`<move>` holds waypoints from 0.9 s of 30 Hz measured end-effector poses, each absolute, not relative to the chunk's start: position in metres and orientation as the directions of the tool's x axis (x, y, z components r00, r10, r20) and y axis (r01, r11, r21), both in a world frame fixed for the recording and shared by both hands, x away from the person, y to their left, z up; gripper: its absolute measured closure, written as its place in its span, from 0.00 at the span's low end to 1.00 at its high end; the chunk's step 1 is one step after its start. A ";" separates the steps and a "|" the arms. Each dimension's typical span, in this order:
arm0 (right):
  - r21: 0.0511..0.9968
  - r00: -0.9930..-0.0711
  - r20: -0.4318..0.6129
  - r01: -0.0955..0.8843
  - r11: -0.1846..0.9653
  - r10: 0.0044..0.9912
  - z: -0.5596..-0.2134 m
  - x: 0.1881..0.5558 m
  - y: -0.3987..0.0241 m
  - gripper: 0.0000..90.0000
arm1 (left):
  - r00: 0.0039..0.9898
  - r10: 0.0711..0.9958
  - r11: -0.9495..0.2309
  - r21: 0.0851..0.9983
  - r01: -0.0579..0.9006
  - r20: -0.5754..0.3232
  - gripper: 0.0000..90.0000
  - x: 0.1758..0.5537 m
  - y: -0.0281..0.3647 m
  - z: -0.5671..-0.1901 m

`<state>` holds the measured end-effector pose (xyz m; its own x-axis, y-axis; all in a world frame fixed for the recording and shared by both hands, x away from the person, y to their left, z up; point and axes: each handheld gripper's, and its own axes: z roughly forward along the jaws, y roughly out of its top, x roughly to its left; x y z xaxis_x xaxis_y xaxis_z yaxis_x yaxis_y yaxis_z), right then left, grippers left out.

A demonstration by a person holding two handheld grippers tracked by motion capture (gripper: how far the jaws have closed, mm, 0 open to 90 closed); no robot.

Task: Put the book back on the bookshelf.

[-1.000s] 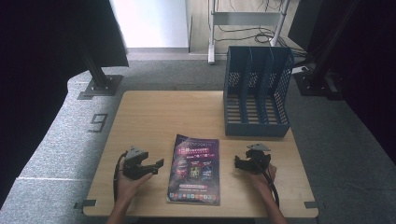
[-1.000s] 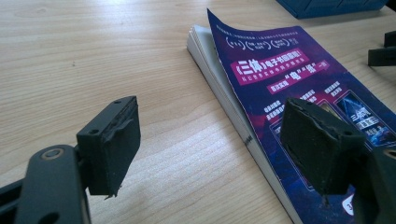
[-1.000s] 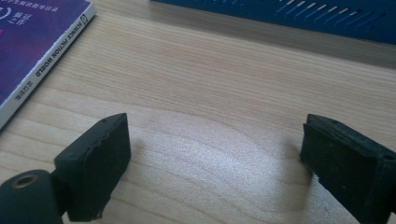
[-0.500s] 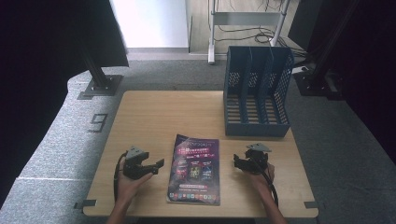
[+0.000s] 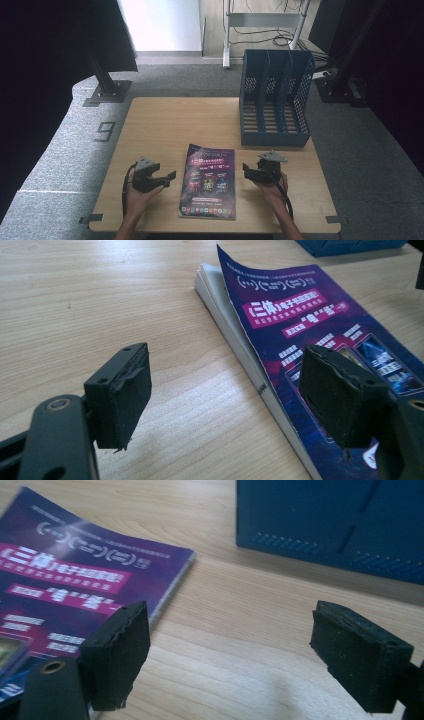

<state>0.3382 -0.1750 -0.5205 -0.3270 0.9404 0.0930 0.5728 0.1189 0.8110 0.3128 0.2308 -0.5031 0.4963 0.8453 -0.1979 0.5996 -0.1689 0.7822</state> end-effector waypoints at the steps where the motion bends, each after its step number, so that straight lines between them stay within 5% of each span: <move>1: 0.812 -0.331 0.097 0.572 0.118 0.939 -0.519 0.337 -0.174 0.18 | 0.494 0.847 -0.165 0.784 0.598 -0.198 0.24 0.313 0.232 -0.502; 27: 0.804 -0.421 0.155 0.580 0.133 0.894 -0.520 0.351 -0.121 0.20 | 0.502 0.844 -0.181 0.779 0.600 -0.191 0.24 0.313 0.226 -0.506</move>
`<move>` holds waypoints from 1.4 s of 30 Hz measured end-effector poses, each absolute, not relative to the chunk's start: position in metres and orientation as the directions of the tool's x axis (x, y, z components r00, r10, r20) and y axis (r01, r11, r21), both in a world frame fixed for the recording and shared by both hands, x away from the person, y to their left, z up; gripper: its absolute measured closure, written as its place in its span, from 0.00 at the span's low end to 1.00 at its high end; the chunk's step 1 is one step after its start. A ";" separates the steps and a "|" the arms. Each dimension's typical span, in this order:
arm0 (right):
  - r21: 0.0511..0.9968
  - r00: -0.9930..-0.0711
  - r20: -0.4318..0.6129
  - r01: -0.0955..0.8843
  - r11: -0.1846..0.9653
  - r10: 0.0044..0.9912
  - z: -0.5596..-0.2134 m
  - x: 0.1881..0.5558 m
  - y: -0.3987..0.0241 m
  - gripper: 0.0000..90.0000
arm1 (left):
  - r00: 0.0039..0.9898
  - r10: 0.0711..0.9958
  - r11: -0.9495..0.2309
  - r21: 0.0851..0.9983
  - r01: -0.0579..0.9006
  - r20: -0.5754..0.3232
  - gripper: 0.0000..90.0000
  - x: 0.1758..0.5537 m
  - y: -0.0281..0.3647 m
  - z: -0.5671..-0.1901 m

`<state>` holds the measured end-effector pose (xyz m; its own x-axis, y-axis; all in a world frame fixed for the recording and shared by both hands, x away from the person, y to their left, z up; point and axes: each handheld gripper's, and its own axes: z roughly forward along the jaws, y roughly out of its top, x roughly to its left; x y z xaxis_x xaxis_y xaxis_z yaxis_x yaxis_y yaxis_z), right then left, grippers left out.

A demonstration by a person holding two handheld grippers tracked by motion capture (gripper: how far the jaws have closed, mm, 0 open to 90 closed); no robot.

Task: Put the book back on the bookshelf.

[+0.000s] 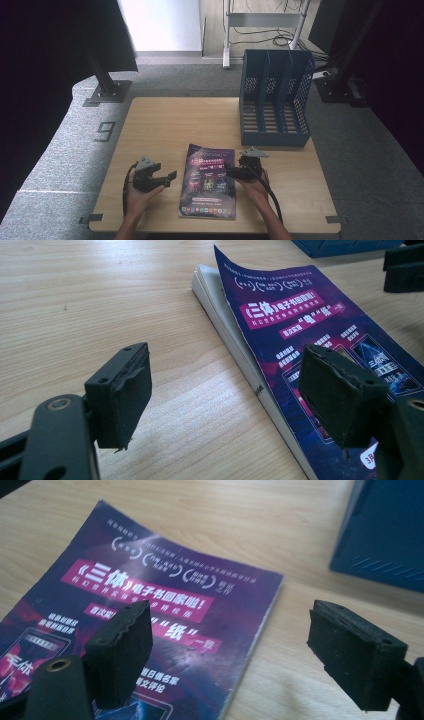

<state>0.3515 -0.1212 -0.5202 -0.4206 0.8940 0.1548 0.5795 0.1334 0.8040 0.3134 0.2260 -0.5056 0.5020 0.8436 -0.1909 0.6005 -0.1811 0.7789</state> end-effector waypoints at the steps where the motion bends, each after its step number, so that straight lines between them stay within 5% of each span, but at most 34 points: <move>1: 0.803 -0.423 0.153 0.580 0.138 0.893 -0.522 0.352 -0.120 0.20 | 0.502 0.843 -0.181 0.780 0.599 -0.191 0.24 0.314 0.226 -0.506; 24: 0.749 -0.449 0.139 0.631 0.204 0.883 -0.552 0.361 -0.097 0.18 | 0.499 0.845 -0.191 0.764 0.616 -0.191 0.25 0.317 0.216 -0.510; 42: 0.760 -0.450 0.131 0.617 0.202 0.883 -0.552 0.357 -0.102 0.28 | 0.533 0.826 -0.246 0.732 0.636 -0.185 0.24 0.344 0.172 -0.528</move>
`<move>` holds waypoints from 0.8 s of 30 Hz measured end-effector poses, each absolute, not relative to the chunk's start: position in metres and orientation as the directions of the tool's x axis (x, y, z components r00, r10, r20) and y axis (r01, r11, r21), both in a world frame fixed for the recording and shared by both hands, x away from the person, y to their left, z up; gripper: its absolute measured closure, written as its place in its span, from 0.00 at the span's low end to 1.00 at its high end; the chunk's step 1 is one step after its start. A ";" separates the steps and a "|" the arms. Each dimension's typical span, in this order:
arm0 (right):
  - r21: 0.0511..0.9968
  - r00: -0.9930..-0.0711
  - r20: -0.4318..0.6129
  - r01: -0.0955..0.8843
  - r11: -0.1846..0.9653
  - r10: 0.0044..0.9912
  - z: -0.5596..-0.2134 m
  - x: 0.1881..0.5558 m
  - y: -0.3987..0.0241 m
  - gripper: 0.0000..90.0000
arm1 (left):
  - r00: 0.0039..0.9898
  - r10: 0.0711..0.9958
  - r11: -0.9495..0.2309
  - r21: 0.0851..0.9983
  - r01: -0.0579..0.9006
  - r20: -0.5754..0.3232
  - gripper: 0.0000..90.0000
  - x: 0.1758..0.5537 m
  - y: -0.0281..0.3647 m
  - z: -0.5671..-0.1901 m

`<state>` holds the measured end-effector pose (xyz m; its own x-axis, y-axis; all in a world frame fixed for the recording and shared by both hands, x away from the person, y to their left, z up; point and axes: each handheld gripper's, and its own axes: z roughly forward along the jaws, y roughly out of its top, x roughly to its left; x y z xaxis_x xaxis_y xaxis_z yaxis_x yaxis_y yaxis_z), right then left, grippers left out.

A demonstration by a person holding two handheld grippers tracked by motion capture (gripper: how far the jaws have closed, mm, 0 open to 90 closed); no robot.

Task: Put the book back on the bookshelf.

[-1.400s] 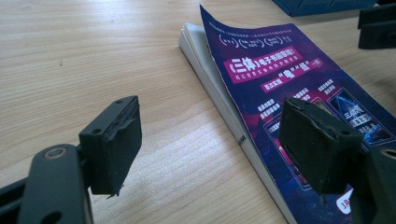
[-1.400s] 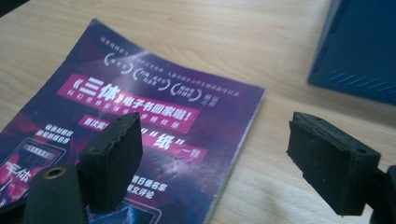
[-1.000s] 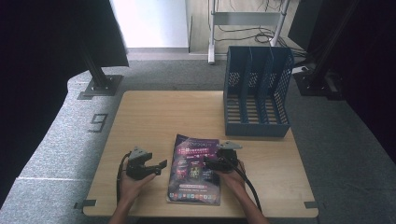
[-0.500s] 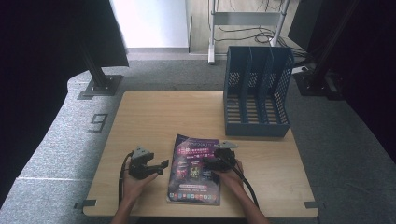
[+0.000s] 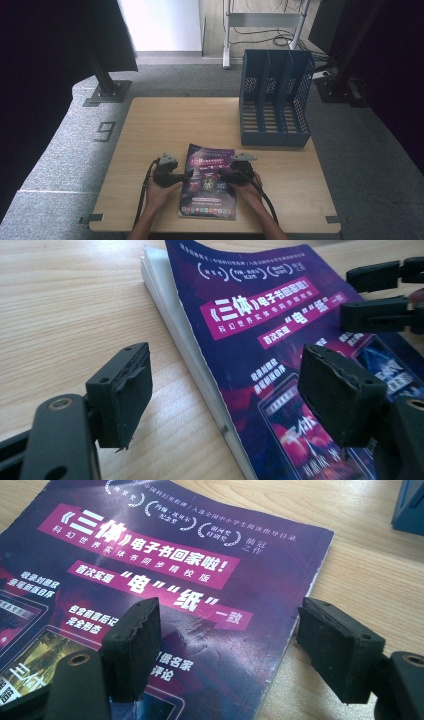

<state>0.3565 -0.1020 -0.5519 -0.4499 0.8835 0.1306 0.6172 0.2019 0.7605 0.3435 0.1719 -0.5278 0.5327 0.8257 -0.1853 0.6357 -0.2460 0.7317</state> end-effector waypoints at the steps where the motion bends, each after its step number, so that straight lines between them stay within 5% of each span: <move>1: 0.762 -0.449 0.128 0.615 0.202 0.884 -0.552 0.356 -0.101 0.28 | 0.545 0.821 -0.263 0.734 0.626 -0.171 0.24 0.346 0.168 -0.529; 24: 0.767 -0.452 0.129 0.610 0.200 0.883 -0.553 0.356 -0.101 0.28 | 0.544 0.828 -0.310 0.698 0.646 -0.137 0.22 0.355 0.150 -0.545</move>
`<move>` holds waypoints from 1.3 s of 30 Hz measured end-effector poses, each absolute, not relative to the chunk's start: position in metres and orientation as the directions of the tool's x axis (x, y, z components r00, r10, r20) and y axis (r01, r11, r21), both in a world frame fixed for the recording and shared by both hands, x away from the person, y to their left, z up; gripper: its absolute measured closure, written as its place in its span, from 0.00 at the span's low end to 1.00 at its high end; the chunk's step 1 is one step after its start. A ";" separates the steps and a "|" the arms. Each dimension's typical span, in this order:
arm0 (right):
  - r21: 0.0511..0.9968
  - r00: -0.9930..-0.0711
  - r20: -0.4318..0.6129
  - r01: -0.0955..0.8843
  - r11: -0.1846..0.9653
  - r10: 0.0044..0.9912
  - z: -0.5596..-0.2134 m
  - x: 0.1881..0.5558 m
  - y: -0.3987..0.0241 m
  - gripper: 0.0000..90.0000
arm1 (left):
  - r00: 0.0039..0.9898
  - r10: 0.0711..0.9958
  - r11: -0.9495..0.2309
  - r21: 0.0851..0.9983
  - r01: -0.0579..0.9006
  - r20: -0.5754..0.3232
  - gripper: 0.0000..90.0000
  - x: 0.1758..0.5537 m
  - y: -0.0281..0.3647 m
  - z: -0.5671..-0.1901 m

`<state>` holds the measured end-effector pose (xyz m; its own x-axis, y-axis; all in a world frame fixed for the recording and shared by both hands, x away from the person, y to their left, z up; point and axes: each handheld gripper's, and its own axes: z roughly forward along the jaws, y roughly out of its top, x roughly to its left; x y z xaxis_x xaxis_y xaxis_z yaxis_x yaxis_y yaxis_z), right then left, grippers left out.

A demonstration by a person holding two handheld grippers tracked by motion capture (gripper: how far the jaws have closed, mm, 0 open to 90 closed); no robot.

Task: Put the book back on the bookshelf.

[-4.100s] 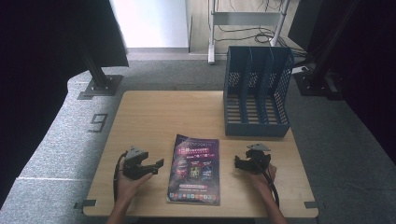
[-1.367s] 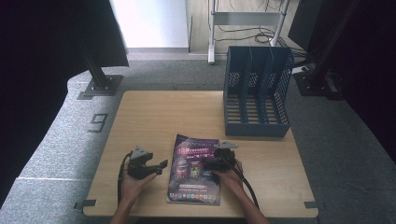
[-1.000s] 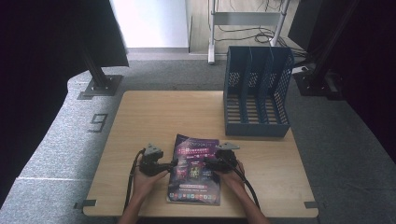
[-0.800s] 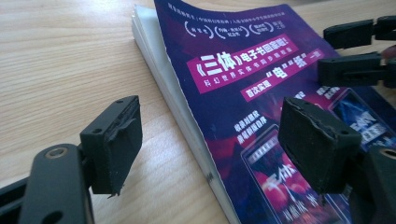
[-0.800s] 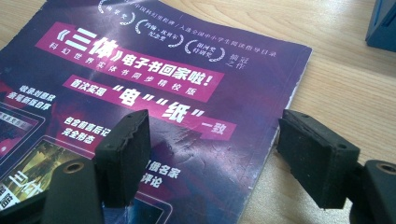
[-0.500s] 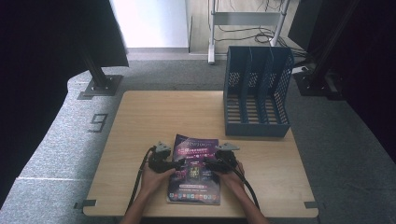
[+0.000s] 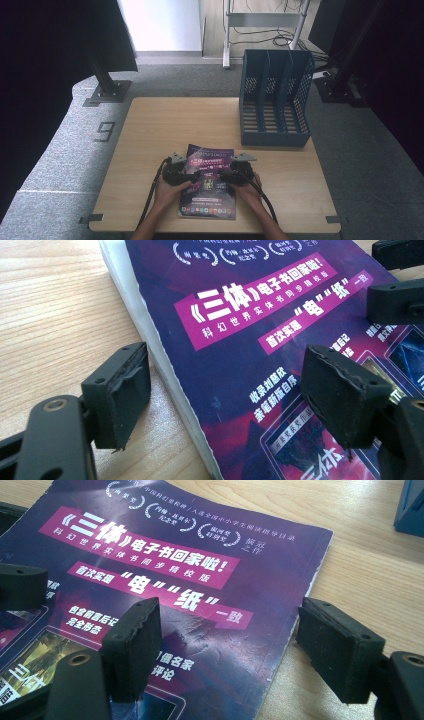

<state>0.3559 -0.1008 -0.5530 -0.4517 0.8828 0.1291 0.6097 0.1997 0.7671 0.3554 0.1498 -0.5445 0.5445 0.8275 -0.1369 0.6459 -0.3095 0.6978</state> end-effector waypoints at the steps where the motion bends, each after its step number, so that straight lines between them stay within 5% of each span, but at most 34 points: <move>1: 0.767 -0.452 0.129 0.610 0.200 0.883 -0.553 0.356 -0.101 0.28 | 0.544 0.828 -0.308 0.698 0.647 -0.138 0.22 0.356 0.150 -0.545; 23: 0.768 -0.449 0.124 0.608 0.201 0.885 -0.553 0.355 -0.100 0.29 | 0.524 0.828 -0.225 0.738 0.635 -0.198 0.32 0.347 0.150 -0.533; 26: 0.768 -0.446 0.125 0.609 0.198 0.886 -0.553 0.355 -0.100 0.29 | 0.581 0.759 -0.208 0.737 0.643 -0.293 0.38 0.346 0.149 -0.530; 30: 0.768 -0.447 0.125 0.609 0.199 0.886 -0.553 0.355 -0.100 0.29 | 0.604 0.771 -0.287 0.736 0.613 -0.202 0.38 0.343 0.138 -0.532; 39: 0.768 -0.447 0.126 0.609 0.198 0.886 -0.553 0.355 -0.100 0.29 | 0.574 0.797 -0.275 0.734 0.621 -0.187 0.44 0.351 0.140 -0.533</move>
